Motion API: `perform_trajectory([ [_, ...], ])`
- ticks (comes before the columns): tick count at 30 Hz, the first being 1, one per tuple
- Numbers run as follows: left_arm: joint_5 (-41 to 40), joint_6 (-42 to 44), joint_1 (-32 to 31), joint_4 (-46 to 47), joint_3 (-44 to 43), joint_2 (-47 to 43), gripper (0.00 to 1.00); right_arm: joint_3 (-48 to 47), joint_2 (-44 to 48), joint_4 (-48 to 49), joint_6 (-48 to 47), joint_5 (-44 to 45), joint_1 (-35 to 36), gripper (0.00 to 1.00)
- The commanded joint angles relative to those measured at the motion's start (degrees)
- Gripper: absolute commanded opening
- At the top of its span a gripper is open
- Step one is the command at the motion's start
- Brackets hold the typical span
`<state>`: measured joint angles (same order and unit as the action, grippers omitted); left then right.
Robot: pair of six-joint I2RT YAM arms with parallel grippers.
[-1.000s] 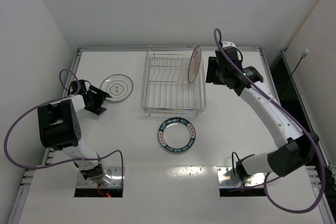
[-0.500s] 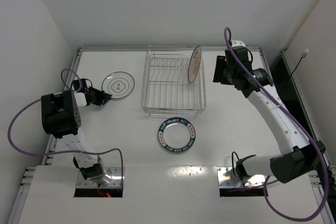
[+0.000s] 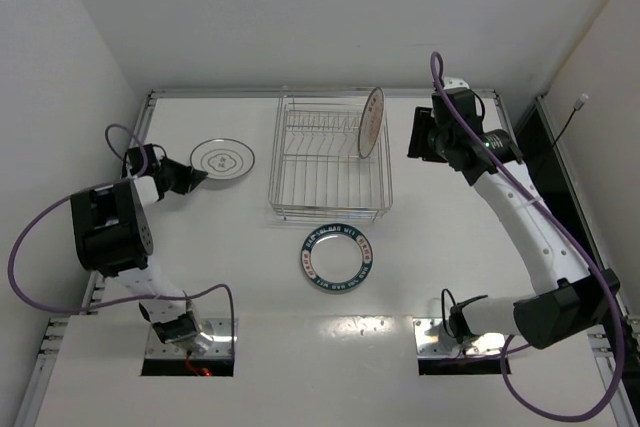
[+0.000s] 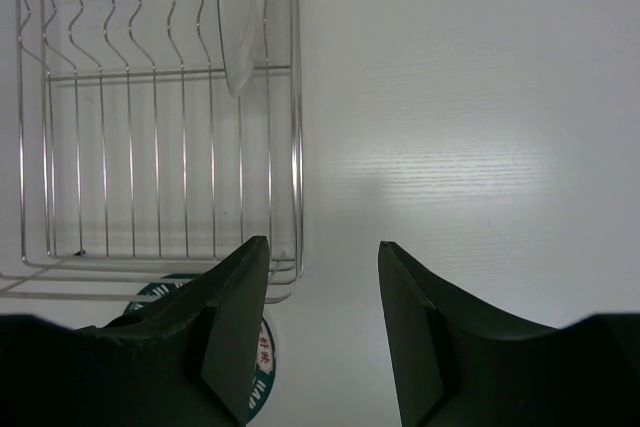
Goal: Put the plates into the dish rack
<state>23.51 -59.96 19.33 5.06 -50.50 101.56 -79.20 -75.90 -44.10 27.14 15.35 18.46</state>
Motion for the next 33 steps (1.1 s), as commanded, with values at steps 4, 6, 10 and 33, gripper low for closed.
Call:
perform_trajectory([
  [4,4.96,-3.75,0.79,3.38,0.14,-13.57,0.0,-0.35,2.42,4.18,-0.5,-9.34,-0.79,0.45],
  [6,7.24,-6.65,-0.52,6.35,0.14,-16.38,0.0,0.36,2.42,6.12,-0.5,-14.19,-1.32,0.45],
  [10,8.39,-10.87,-4.21,10.67,0.67,-20.78,0.0,2.72,1.28,15.84,0.71,-34.01,-1.85,0.53],
  [33,6.73,-17.64,-35.86,20.08,-1.61,-23.34,0.0,14.15,-9.62,51.3,23.93,-53.76,-2.98,0.59],
])
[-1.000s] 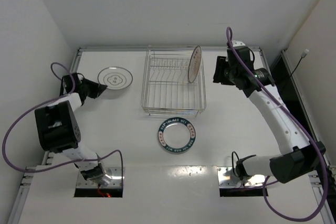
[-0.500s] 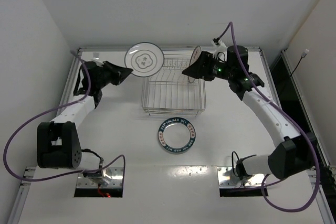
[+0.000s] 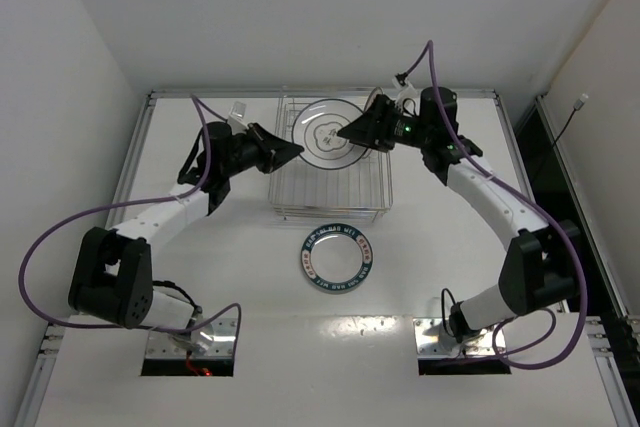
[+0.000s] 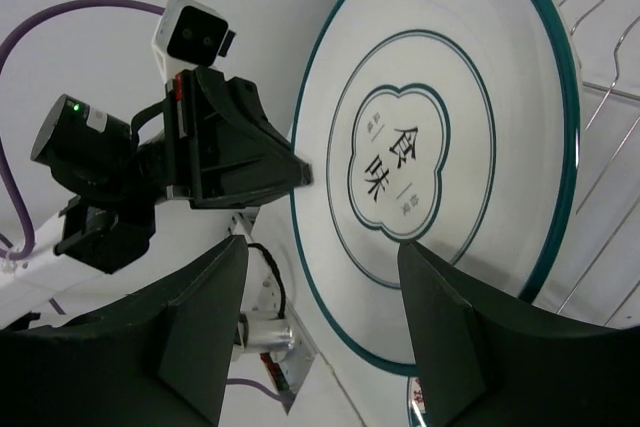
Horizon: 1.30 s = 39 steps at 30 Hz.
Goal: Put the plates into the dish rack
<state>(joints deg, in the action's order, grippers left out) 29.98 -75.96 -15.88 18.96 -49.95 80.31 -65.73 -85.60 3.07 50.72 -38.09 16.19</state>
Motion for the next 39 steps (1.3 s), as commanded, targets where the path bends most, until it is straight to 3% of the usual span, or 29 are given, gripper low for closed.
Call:
perform_trajectory([
  [1,0.26,-1.64,-1.17,6.18,-2.17,-2.09,0.0,0.7,0.09,4.14,0.35,-0.32,-0.72,0.58],
  [15,0.26,1.26,1.2,2.04,-6.3,-0.51,0.0,0.78,4.92,-3.15,-3.87,1.96,-6.25,0.57],
  [27,0.78,0.73,0.68,2.22,-7.35,-0.51,0.0,4.83,3.78,2.37,-0.8,-0.05,-6.87,0.56],
  [31,1.31,-0.41,-1.44,3.97,-7.35,0.02,0.0,4.83,2.46,4.39,1.04,-0.58,-6.87,0.42],
  [32,1.31,-0.41,-2.22,3.98,-7.35,0.63,0.0,4.83,1.94,5.18,1.74,-0.59,-6.87,0.36],
  [33,1.31,-0.41,-2.84,3.98,-7.35,0.63,0.0,4.83,1.93,5.19,2.27,-0.59,-6.87,0.22],
  [36,2.1,-0.94,-3.36,5.12,-7.35,1.25,0.0,4.83,0.53,7.56,3.6,-1.2,-6.87,0.05],
  [39,3.42,-1.47,-3.37,5.12,-7.35,2.39,0.0,4.83,0.0,9.75,5.36,-1.9,-6.87,0.0],
])
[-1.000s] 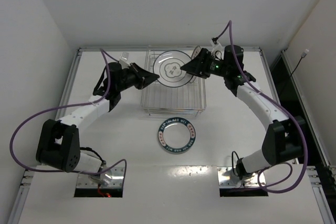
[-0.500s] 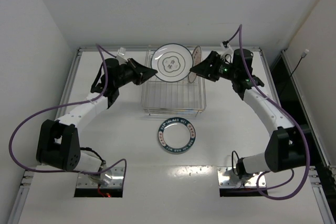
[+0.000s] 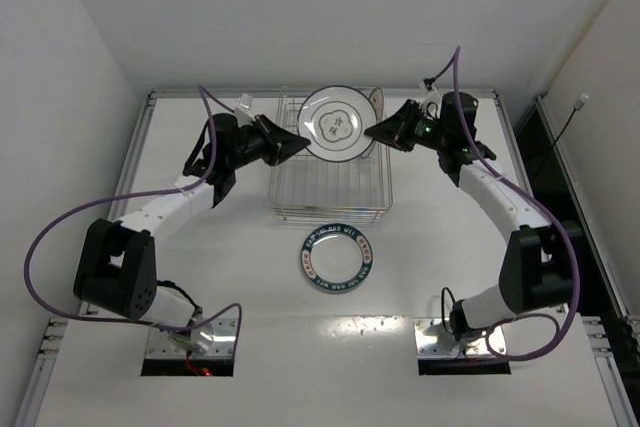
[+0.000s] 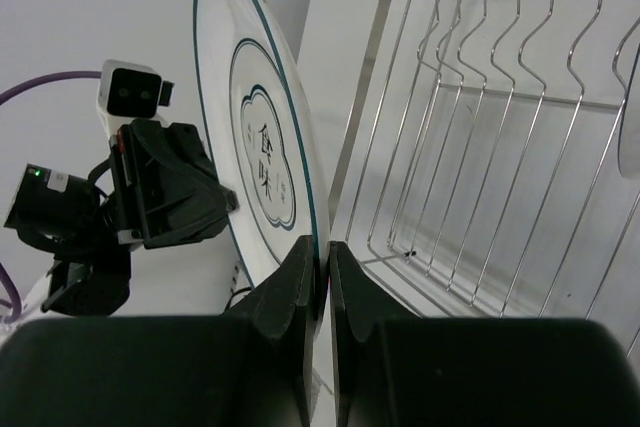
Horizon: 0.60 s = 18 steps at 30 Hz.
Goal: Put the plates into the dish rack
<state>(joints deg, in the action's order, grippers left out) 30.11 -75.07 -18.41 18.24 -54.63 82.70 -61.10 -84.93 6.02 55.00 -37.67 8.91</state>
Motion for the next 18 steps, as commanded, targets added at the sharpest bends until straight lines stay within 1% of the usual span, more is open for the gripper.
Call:
perform_trajectory([
  [1,3.29,-2.36,-0.83,5.84,-2.67,0.53,0.0,0.19,-0.68,6.81,1.77,-2.32,0.41,0.0],
  [3,4.6,-1.84,-0.83,5.84,-2.67,1.06,0.0,-1.03,-0.68,5.94,1.77,-1.71,0.41,0.0],
  [4,4.61,-0.36,-0.05,3.49,-3.54,1.06,0.0,-1.82,-0.68,4.02,0.64,0.73,0.41,0.0],
  [5,5.3,0.96,0.48,1.21,-4.51,1.59,0.05,-4.18,-0.16,-1.66,-1.89,2.67,0.41,0.0],
  [6,5.31,2.63,1.09,-1.95,-5.74,2.11,0.17,-5.85,0.37,-5.19,-3.66,7.82,0.41,0.0],
  [7,4.7,6.82,2.32,-10.42,-8.79,2.12,0.27,-8.05,0.37,-9.23,-5.5,11.36,0.41,0.0],
  [8,2.43,9.39,3.03,-15.2,-10.65,2.12,0.39,-12.77,0.37,-17.1,-8.83,15.13,0.41,0.0],
  [9,0.93,11.68,3.64,-19.69,-12.41,2.64,0.43,-15.42,-0.5,-21.19,-10.34,24.13,1.54,0.0],
  [10,-0.74,15.7,4.78,-27.13,-15.39,2.65,0.47,-18.24,-1.29,-25.14,-11.4,28.92,2.16,0.0],
  [11,-3.88,17.31,5.4,-30.42,-16.72,2.65,0.51,-24.44,-2.43,-29.18,-12.89,33.84,2.95,0.0],
  [12,-5.05,18.72,5.93,-33.07,-17.78,2.65,0.51,-27.64,-5.4,-36.88,-12.9,43.81,4.79,0.0],
  [13,-6.89,20.64,7.24,-37.36,-19.27,2.65,0.51,-33.24,-7.17,-42.96,-13.43,52.09,5.59,0.0],
  [14,-7.51,21.36,7.95,-39.05,-19.28,2.65,0.51,-35.9,-9.01,-45.81,-13.43,56.17,6.55,0.0],
  [15,-7.52,21.89,8.65,-40.2,-19.81,2.65,0.51,-38.63,-13.12,-48.79,-13.43,60.3,8.48,0.0],
  [16,-7.52,22.76,9.88,-41.87,-19.81,2.12,0.51,-44.14,-15.34,-51.7,-13.43,64.35,9.54,0.0],
  [17,-7.52,22.77,10.5,-42.67,-19.29,1.6,0.51,-46.8,-17.36,-56.25,-13.43,70.91,10.59,0.0],
  [18,-7.52,23.64,11.03,-43.2,-19.28,1.59,0.51,-49.09,-19.29,-58.03,-13.43,73.76,11.65,0.0],
])
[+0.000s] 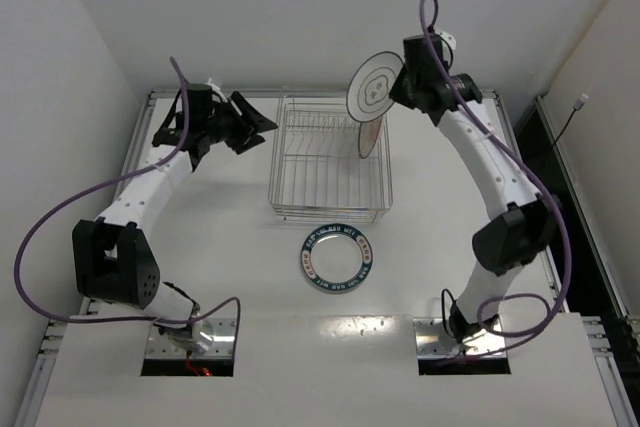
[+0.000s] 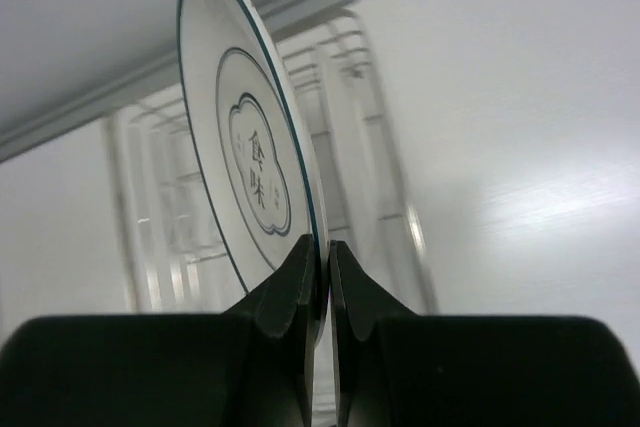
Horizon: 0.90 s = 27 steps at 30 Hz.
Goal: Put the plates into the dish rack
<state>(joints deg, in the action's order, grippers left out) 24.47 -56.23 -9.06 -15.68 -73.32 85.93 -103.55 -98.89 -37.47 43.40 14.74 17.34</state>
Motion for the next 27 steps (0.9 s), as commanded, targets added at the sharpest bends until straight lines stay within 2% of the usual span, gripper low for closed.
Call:
perform_trajectory([
  [1,-1.88,5.33,2.2,-9.8,-0.07,-2.34,0.51,-11.1,-7.09,-16.04,-1.82,23.82,5.14,0.0],
  [4,-2.5,6.13,3.79,-11.04,2.03,-4.1,0.51,-19.13,-13.94,-19.73,-3.84,33.56,9.18,0.0],
  [8,-1.09,7.88,6.15,-12.26,2.83,-4.72,0.51,-27.22,-21.51,-23.25,-5.86,39.83,12.09,0.0],
  [14,-0.47,8.94,7.21,-13.41,2.83,-4.72,0.51,-25.74,-24.16,-17.74,-11.39,45.45,13.85,0.0],
  [18,0.67,8.41,7.21,-12.88,3.53,-4.72,0.51,-25.74,-26.61,-16.05,-12.64,45.37,14.38,0.0],
  [27,1.81,7.89,7.21,-11.74,4.06,-4.19,0.51,-22.31,-30.12,-12.18,-10.97,33.69,14.39,0.0],
])
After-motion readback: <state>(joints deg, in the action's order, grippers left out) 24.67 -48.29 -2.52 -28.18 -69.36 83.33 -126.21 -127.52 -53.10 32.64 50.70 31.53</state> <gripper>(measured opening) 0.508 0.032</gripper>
